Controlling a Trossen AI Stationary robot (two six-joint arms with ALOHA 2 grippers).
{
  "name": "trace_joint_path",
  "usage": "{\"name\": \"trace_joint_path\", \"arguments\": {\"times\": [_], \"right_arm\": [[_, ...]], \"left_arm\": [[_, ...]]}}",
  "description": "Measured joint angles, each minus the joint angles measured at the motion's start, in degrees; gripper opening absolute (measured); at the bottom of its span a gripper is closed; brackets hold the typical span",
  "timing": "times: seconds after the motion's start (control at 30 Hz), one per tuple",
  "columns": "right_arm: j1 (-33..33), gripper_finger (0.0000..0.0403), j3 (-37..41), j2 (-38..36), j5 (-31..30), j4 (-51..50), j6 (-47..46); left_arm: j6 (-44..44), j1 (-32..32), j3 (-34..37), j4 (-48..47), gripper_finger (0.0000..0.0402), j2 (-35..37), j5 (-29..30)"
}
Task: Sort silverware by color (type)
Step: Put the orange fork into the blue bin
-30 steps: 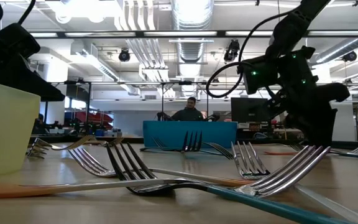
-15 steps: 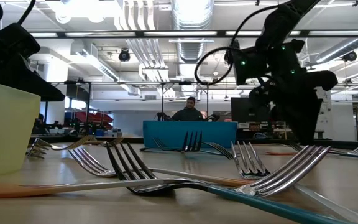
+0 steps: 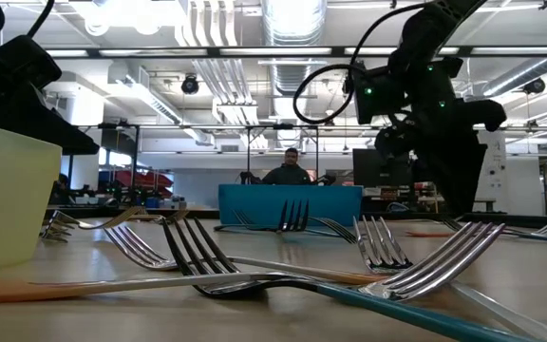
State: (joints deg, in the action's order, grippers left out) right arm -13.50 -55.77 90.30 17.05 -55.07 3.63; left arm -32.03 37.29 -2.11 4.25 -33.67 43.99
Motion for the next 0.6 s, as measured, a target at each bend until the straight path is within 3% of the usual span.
{"name": "trace_joint_path", "arguments": {"times": [0.1, 0.33, 0.6], "right_arm": [[0.03, 0.0084, 0.0, -0.04, -0.01, -0.17, -4.03], [0.65, 0.0047, 0.37, -0.09, -0.1, -0.54, -4.12], [0.63, 0.0079, 2.87, -0.09, -0.13, -2.15, -3.35]], "left_arm": [[0.0, 0.01, -0.01, 0.0, 0.0077, 0.0, 0.0], [0.01, 0.0, 0.0, 0.0, 0.0077, 0.0, 0.0], [0.0, 0.0, 0.0, 0.0, 0.0077, 0.0, 0.0]]}}
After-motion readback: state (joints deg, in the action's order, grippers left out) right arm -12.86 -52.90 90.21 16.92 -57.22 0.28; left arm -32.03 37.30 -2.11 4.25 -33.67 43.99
